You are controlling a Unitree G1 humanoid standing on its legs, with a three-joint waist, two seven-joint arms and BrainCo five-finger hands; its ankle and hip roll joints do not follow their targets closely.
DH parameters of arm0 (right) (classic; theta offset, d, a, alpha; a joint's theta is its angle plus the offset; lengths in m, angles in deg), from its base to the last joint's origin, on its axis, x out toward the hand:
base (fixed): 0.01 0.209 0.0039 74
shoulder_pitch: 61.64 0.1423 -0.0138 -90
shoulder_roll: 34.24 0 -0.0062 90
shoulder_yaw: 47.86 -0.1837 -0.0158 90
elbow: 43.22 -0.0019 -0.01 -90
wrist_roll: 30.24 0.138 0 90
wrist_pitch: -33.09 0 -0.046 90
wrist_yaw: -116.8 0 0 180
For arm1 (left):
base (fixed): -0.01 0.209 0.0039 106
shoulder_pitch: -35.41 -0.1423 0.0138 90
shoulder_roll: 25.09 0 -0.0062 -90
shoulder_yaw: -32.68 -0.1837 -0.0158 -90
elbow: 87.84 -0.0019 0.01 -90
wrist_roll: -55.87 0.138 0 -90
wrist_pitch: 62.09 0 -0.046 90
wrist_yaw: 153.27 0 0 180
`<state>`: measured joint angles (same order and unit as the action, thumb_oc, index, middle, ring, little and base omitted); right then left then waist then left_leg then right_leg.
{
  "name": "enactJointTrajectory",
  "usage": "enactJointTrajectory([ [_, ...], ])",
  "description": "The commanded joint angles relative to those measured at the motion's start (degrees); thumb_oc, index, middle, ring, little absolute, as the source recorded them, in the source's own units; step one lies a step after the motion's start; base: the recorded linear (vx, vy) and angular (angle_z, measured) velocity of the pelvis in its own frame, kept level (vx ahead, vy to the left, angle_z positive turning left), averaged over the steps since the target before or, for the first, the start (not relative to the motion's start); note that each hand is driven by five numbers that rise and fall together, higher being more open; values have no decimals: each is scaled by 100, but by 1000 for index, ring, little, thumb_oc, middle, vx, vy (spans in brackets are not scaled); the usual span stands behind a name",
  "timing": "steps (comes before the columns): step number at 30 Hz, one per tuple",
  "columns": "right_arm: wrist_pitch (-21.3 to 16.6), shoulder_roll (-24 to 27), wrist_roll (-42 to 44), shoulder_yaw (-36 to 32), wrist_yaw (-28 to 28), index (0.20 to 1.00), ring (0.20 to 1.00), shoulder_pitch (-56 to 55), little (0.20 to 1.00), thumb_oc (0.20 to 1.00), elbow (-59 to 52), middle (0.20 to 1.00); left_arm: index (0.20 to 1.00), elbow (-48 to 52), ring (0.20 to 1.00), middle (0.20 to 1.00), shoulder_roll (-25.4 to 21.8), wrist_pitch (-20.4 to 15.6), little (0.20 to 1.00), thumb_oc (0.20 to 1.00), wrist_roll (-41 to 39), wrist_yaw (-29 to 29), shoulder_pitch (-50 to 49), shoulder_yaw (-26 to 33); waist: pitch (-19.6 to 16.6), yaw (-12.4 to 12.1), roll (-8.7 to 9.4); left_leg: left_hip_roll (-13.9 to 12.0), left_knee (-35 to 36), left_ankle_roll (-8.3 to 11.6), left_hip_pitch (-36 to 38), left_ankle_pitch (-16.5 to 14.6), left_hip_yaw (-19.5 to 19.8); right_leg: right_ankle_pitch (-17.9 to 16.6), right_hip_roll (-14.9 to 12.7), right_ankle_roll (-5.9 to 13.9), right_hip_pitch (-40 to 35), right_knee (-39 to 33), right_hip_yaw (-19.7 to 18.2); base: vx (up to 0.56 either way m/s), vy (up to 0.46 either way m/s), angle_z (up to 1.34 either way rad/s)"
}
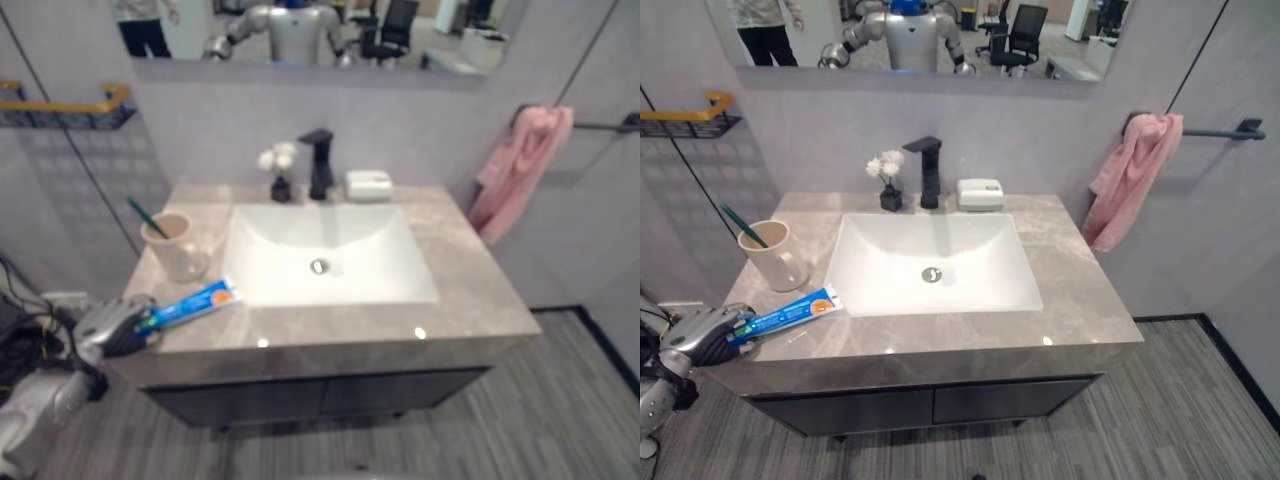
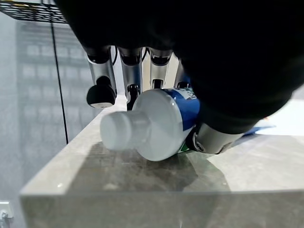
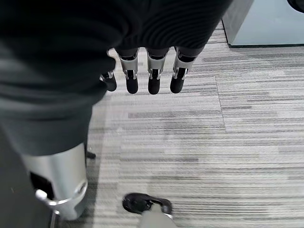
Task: Put brush and paste in cup on sink, flatten towel.
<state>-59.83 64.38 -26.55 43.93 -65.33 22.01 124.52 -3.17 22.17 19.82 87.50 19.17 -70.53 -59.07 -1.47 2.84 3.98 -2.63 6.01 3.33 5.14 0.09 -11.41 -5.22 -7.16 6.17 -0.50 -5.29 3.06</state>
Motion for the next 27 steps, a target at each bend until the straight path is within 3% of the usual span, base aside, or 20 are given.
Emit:
enactJointTrajectory([
  [1, -10, -26, 669, -335, 170, 1000, 1000, 329, 1000, 1000, 402, 1000, 200, 43, 200, 200, 160, 31, 200, 200, 45, -208, 509, 167, 143, 95, -86, -292, -101, 84, -44, -278, 154, -169, -363, 275, -289, 29, 68, 0, 0, 0],
  [9, -62, -9, 1274, -845, 254, 1000, 1000, 292, 1000, 1000, 14, 1000, 200, 57, 200, 200, 492, 38, 200, 200, -53, -365, 585, 284, 70, 166, -66, -318, -101, 92, 16, -293, 91, -147, -349, 277, -308, 29, 6, 5, -1, -2],
  [15, -129, -23, 1525, -1722, 592, 1000, 1000, -42, 1000, 1000, -1887, 1000, 200, -233, 200, 200, 669, 3, 200, 200, -54, -599, 530, 500, 48, 312, -59, -336, -101, 60, 75, -315, 3, -156, -326, 311, -280, 29, -109, -3, 1, -11],
  [19, -180, -38, 1220, -2262, 963, 1000, 1000, -173, 1000, 1000, -3345, 1000, 200, -371, 200, 200, 800, -25, 200, 200, -50, -728, 532, 626, 44, 415, -71, -335, -101, 20, 92, -329, -36, -175, -325, 321, -234, 29, -182, -5, 8, -5],
  [27, -202, -228, 915, -2650, 1332, 1000, 1000, -128, 1000, 1000, -4835, 1000, 200, -207, 200, 200, 948, -90, 200, 200, -8, -902, 662, 671, 66, 450, -53, -341, -101, -11, 99, -282, -68, -205, -313, 307, -209, 29, -223, -15, -1, -5],
])
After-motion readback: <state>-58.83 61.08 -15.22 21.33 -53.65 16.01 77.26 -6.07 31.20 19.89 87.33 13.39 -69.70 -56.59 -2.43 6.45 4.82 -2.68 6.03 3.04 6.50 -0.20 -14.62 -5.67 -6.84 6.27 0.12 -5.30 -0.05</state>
